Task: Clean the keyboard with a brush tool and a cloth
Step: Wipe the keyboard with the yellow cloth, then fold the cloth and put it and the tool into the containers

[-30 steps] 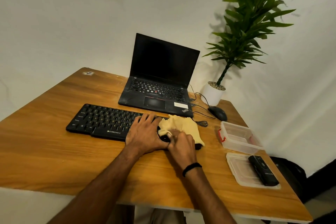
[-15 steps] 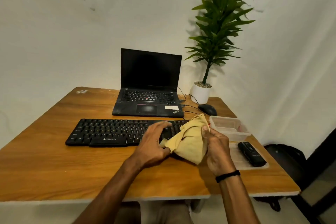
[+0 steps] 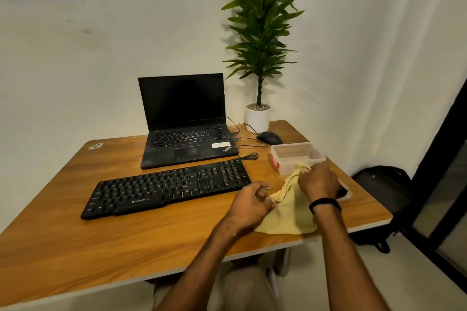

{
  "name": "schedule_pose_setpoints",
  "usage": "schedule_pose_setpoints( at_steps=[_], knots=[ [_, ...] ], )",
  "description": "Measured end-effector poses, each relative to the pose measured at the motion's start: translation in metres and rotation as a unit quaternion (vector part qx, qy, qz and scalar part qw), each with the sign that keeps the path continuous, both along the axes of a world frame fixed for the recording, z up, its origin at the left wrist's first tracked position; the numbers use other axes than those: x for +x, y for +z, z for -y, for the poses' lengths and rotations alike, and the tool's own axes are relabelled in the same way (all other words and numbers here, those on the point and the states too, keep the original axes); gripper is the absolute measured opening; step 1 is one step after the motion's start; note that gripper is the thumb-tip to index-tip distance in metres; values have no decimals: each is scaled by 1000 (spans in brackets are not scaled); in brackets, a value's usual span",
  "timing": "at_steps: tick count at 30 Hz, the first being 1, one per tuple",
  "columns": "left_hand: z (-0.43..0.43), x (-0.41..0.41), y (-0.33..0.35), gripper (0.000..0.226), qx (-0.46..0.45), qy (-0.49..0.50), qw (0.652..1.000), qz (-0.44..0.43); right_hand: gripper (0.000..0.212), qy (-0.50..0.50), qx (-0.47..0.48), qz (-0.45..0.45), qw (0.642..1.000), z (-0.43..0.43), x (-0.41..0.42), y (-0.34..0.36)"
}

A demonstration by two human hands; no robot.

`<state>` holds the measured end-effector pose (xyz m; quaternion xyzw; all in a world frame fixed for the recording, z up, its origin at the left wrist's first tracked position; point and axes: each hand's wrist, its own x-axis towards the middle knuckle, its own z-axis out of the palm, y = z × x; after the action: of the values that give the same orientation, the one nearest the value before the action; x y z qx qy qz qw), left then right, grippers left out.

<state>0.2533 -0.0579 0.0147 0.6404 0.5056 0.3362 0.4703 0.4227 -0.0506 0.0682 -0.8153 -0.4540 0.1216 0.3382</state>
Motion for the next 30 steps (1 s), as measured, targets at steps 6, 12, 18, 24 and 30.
schedule_pose_setpoints(
  at_steps=[6, 12, 18, 24, 30],
  knots=[
    [1, -20, 9, 28, 92, 30, 980, -172, 54, 17, 42, 107, 993, 2, -48, -26],
    [-13, -130, 3, 67, 156, 298, 889, -310, 42, 217, 62, 30, 974, -8, -116, -42],
    [-8, -258, -12, 127, -56, 455, 838, -295, 70, 281, -25, 106, 953, -32, -138, -51],
    [-8, -254, -34, 127, 27, 443, 850, -283, 38, 222, -38, 148, 963, -53, -131, -53],
    [-21, -234, -40, 120, 94, 414, 873, -240, 28, 181, -46, 147, 971, -76, -112, -50]
  ],
)
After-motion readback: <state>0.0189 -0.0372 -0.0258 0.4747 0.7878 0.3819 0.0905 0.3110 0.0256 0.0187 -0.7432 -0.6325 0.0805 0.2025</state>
